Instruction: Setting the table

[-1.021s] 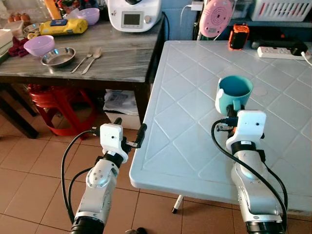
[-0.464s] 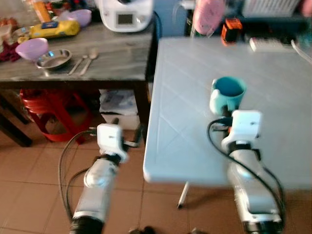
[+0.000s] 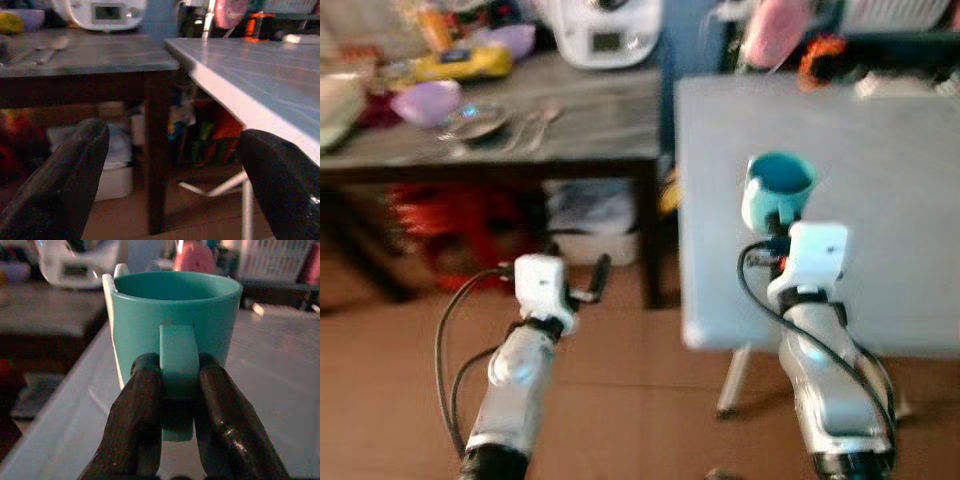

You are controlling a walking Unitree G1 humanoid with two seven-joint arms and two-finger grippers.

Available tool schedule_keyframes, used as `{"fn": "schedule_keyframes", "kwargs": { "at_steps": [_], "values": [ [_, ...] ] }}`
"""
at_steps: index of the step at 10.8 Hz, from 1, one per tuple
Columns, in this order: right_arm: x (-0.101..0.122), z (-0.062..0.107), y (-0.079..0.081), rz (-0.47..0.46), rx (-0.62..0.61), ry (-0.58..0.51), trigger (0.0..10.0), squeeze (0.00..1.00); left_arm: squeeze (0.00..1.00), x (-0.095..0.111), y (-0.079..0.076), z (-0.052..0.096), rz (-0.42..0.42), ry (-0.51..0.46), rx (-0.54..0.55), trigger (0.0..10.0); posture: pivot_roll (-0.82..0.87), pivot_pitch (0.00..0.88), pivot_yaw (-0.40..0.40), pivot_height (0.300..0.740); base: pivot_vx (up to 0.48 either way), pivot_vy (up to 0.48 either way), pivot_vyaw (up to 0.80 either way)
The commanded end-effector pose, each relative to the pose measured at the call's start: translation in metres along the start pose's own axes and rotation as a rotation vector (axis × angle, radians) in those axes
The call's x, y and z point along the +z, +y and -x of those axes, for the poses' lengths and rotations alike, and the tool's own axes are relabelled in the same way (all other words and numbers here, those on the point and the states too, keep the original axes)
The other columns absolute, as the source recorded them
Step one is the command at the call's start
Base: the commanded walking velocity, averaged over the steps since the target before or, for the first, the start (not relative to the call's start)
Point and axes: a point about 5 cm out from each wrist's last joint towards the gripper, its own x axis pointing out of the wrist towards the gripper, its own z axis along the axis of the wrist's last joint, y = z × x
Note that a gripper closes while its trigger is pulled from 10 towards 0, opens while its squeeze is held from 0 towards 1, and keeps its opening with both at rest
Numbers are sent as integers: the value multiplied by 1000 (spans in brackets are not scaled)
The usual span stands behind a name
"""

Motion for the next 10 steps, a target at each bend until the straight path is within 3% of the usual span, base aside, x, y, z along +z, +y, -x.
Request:
{"fn": "schedule_keyframes", "kwargs": {
  "at_steps": [1, 8, 10],
  "values": [
    [7, -1, 2, -14, 6, -32, 10000, 0, 0, 4, 7, -1, -25, -4, 17, 10000, -155, 104, 77, 740, 0, 480, 0],
    [7, -2, 4, -5, 24, -39, 10000, 0, 0, 5, 3, -7, -26, -14, 12, 10000, -156, 80, 78, 740, 0, 480, 0],
    [6, -2, 4, -2, 29, -41, 10000, 0, 0, 7, 3, -8, -39, -34, 13, 10000, -155, 78, 75, 740, 0, 184, 0]
  ]
}}
